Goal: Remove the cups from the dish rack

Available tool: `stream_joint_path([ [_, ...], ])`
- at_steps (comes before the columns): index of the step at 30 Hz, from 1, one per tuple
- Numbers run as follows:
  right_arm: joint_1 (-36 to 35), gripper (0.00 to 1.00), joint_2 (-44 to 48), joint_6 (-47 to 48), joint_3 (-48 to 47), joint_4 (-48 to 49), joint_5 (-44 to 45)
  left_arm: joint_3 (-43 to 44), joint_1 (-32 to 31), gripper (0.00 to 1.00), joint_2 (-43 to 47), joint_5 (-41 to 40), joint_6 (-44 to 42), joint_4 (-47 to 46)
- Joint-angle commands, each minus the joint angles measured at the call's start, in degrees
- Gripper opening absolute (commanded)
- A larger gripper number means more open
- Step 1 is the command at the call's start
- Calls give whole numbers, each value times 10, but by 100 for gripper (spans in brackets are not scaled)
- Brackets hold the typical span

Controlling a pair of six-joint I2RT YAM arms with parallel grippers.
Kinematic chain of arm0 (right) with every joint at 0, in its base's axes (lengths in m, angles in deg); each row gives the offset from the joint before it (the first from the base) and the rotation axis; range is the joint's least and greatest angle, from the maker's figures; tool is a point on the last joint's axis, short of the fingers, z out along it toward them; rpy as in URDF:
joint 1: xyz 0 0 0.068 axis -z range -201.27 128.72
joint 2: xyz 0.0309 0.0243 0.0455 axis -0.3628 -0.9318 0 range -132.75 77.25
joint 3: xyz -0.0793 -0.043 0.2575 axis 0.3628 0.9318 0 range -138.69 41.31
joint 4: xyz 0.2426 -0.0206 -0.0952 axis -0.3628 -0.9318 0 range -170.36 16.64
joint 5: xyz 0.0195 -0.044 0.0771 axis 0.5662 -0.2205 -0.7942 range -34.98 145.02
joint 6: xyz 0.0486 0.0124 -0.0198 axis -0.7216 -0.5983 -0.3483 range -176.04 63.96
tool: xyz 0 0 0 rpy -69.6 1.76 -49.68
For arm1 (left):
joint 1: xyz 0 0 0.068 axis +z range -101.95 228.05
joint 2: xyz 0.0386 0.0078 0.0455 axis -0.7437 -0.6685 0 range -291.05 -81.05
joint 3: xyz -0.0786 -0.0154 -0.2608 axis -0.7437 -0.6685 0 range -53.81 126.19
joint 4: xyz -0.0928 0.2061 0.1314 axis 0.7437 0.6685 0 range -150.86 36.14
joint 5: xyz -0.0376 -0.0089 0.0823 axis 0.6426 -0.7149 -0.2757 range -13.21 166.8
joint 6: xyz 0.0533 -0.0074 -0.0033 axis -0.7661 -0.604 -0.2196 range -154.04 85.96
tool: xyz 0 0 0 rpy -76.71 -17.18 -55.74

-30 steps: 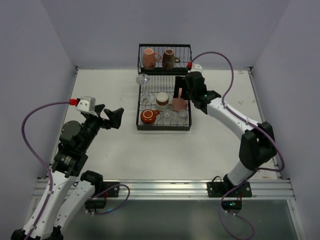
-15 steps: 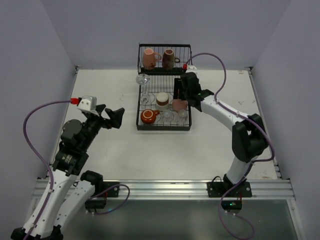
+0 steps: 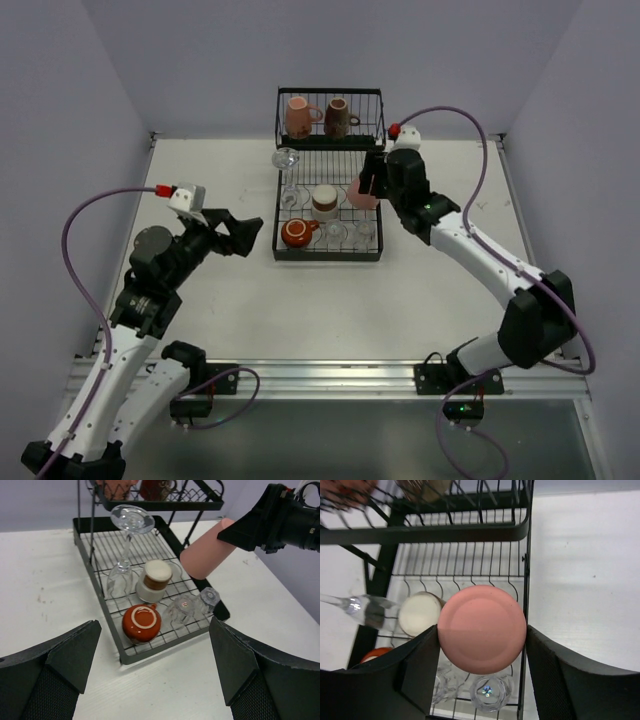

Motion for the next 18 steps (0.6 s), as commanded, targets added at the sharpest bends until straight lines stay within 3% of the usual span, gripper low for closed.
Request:
stream_joint_path([
  [1,0,49,90,-25,26,61,-19,48,0,100,-10,86,44,-26],
  [4,-1,48,159,-65,76,81,-68,49,0,96,-20,153,86,-62],
  [6,1,47,220,-93,127,99,-119,41,-1,85,-29,184,136,-91],
  [9,4,46,301,-152,195,134,-175,12,-19,78,-46,238,216,-209],
  [11,8,46,339,-189,236,154,-218,2,-62,74,-66,236,250,-242],
  [14,15,45,409,-232,277,164,-255,15,-146,74,-93,181,252,-254],
  [18,19,45,476,-252,303,159,-267,30,-210,74,-137,121,263,-256],
])
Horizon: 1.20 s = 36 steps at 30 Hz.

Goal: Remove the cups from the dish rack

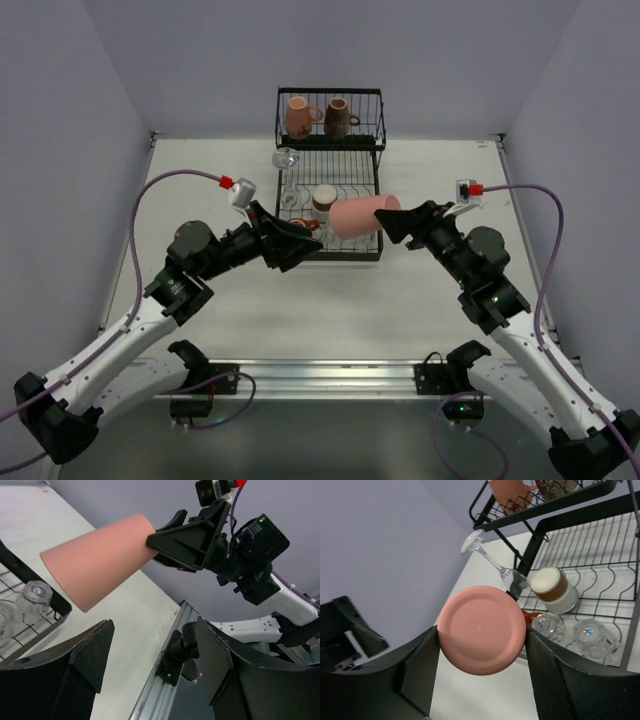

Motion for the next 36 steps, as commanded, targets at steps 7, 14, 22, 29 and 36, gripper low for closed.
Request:
stream_joint_path([
  [7,28,43,118,-79,46,37,-57,33,-84,75,-79,-104,34,-63],
  [14,53,43,141,-112,61,42,-115,57,-118,76,-151,-96,34,-127],
  [22,69,43,139,-143,83,59,-153,39,-129,42,-116,-162,18,-162],
  [29,71,43,114,-180,110,94,-204,31,-132,10,-112,-161,13,-175],
  [36,70,96,125,-134,87,27,-197,121,-133,0,-36,-250,-94,20],
])
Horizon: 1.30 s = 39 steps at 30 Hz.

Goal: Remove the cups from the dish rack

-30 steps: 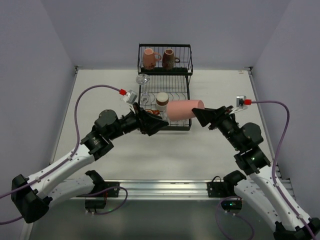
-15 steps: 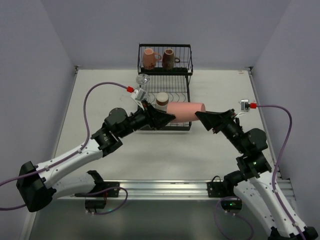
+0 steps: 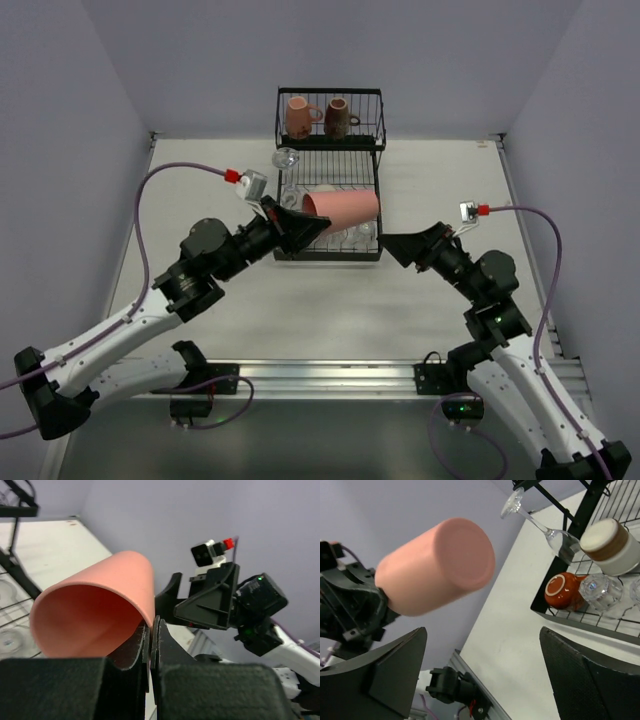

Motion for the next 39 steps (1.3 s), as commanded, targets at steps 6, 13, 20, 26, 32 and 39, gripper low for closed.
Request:
stream_joint_path([
  [6,-1,99,25,127,-81,-141,12,389,-1,0,8,-295,-166,599],
  [13,-1,99,5,187,-100,-181,27,562,12,0,-149,-559,-158,862],
  [20,-2,99,-5,225,-113,-216,46,463,259,0,-211,-354,-263,710],
  [26,-6,99,-33,220,-91,-196,42,438,299,0,-315,-338,-275,706],
  [32,-47,99,-67,223,-97,-187,71,389,334,0,-366,-286,-281,661],
  [39,-60,99,-81,225,-94,-175,82,374,387,0,-422,-235,-286,642],
])
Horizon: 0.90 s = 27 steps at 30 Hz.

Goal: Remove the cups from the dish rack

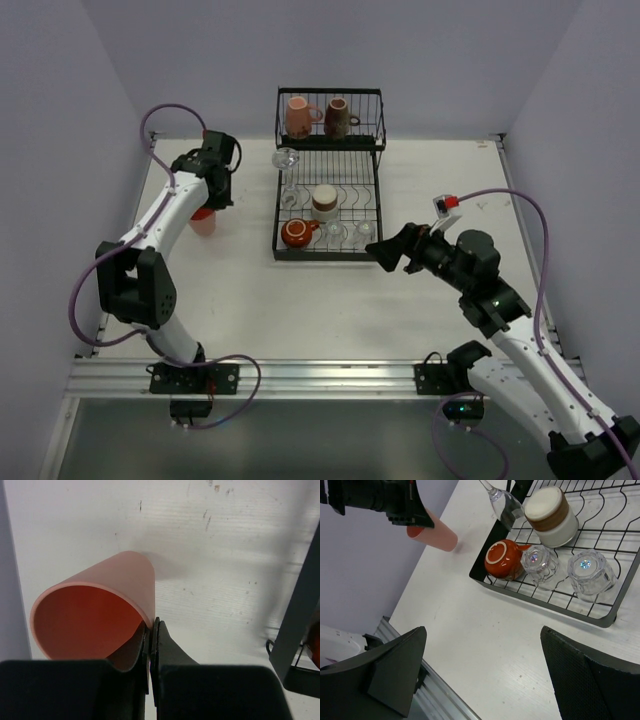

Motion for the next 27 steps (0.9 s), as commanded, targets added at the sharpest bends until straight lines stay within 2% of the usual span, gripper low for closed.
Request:
stream_joint_path([
  [1,-3,99,-4,14,-7,26,21,-7,25,0,-14,36,-18,-37],
  [6,-6,99,-15,16,-9,29,21,-3,47,0,-45,56,-18,-45],
  [11,-11,99,-18,17,-8,29,24,-8,52,7,-62,57,-16,-54],
  [12,-12,99,-19,17,-8,29,25,-8,53,14,-62,55,-15,-55],
  [21,-22,99,-30,16,-16,31,30,-5,53,47,-49,24,-15,-56],
  [26,-27,99,-42,17,-25,30,31,-8,54,58,-29,14,-11,-61],
  [27,-29,99,-43,17,-27,29,31,-8,55,63,-23,12,-11,-62],
])
